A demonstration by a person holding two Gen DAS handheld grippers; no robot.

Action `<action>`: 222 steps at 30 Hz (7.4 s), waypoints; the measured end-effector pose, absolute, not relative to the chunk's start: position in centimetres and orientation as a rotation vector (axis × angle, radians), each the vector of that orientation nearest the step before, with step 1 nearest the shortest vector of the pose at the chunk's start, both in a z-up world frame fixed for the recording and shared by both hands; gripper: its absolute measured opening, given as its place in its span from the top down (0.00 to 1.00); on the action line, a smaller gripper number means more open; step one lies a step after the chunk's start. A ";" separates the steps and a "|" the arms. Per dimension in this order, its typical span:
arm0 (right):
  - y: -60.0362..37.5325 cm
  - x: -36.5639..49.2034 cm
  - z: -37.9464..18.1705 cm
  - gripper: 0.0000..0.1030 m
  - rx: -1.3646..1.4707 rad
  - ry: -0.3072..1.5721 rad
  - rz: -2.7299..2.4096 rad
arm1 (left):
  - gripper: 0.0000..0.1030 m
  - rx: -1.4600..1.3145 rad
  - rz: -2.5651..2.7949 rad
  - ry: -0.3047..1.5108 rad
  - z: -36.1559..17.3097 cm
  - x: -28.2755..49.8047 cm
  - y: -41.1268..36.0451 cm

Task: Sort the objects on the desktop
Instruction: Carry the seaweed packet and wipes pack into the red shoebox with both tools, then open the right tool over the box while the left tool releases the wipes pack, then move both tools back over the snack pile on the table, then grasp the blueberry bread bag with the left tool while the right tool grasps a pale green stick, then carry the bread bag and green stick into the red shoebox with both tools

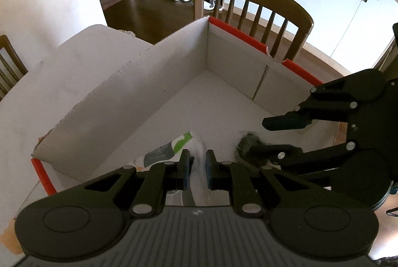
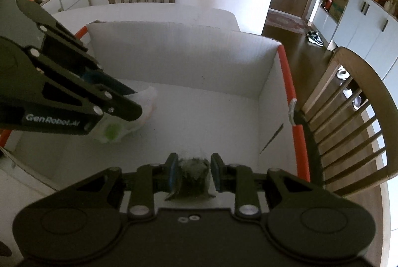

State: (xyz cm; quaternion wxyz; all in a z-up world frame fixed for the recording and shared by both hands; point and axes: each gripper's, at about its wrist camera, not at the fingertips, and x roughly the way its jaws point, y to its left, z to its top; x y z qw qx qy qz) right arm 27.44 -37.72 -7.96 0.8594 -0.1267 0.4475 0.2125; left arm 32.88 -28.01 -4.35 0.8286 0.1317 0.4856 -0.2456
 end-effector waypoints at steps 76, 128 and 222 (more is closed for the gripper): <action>-28.8 12.6 0.9 0.11 -0.186 0.753 0.545 | 0.14 0.160 -0.458 0.825 3.3 16.1 -13.3; -14.1 8.9 -4.7 0.09 -0.271 0.783 0.662 | 0.14 -0.017 0.021 0.885 -4.3 6.9 8.0; -17.2 10.0 -3.9 0.91 -0.192 0.712 0.543 | 0.52 -0.100 -0.078 0.979 -3.0 6.4 6.3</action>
